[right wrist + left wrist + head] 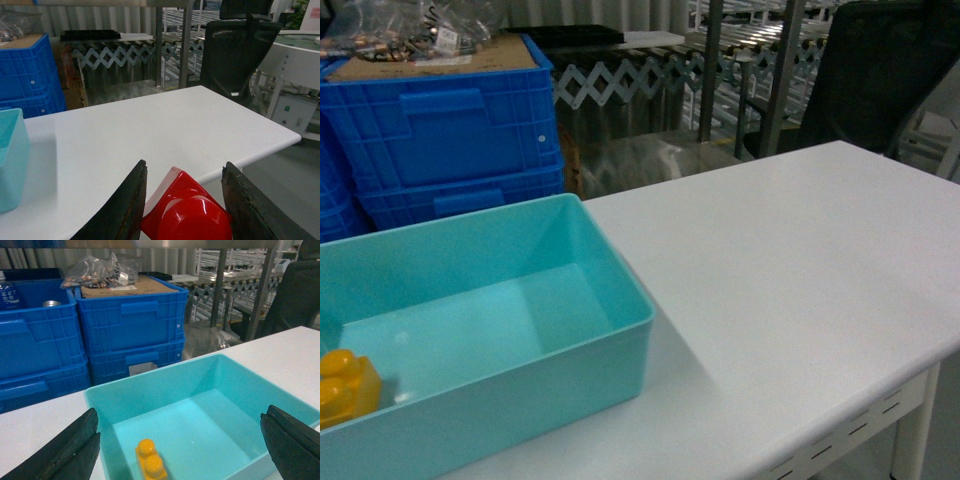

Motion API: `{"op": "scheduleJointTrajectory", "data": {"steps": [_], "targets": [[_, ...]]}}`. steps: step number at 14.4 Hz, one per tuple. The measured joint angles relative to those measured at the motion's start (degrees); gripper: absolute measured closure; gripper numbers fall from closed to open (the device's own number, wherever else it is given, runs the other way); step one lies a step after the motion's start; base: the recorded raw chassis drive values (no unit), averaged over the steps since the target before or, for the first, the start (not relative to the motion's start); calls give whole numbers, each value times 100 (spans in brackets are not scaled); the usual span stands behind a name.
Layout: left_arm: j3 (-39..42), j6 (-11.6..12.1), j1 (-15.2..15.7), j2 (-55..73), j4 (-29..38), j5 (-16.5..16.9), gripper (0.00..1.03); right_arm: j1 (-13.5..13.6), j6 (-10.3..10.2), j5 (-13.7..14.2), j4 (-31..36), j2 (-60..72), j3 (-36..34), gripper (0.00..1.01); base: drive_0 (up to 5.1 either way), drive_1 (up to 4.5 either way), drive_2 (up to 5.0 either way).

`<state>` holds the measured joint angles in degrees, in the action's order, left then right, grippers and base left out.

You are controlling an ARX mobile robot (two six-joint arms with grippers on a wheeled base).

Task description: Pick red block from blue box to shelf

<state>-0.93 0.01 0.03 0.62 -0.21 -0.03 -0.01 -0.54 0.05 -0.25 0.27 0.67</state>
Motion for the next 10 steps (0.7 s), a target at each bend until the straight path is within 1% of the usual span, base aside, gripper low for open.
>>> {"op": "scheduleJointTrajectory", "data": {"steps": [10], "targets": [[0,0,-2,0,-2,0,5,0,2,2,0,0,0,63,0,0,0]]}}
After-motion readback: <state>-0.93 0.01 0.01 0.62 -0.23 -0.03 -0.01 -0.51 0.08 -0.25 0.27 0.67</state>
